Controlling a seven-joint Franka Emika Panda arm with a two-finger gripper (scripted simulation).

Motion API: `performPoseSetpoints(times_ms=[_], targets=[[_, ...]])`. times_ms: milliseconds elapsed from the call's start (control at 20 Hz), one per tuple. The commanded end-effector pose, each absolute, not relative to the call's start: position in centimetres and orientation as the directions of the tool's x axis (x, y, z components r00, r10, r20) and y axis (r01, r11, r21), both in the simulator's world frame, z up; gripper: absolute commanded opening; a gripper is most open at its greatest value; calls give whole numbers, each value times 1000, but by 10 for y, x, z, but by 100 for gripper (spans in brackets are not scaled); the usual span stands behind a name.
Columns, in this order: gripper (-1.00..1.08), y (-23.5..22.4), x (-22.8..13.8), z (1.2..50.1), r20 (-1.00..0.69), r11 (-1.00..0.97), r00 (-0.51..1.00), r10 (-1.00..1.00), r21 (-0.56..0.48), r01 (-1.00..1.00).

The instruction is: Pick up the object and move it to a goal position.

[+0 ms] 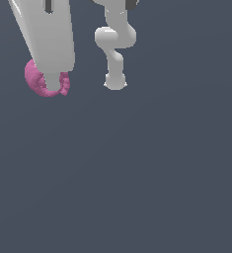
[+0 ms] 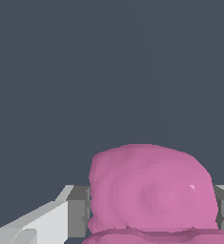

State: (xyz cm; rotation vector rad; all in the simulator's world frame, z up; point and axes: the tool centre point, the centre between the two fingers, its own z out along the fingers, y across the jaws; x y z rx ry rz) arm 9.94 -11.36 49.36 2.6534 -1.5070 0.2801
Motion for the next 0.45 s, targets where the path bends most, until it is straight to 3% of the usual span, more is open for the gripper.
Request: performPoseSetpoints(times_ms=[0,400], targets=[[-100,-114,99,497,197,-507,494,-847,-23,-861],[-100,-114,100,499,198,-505,491,-848,-23,-863]])
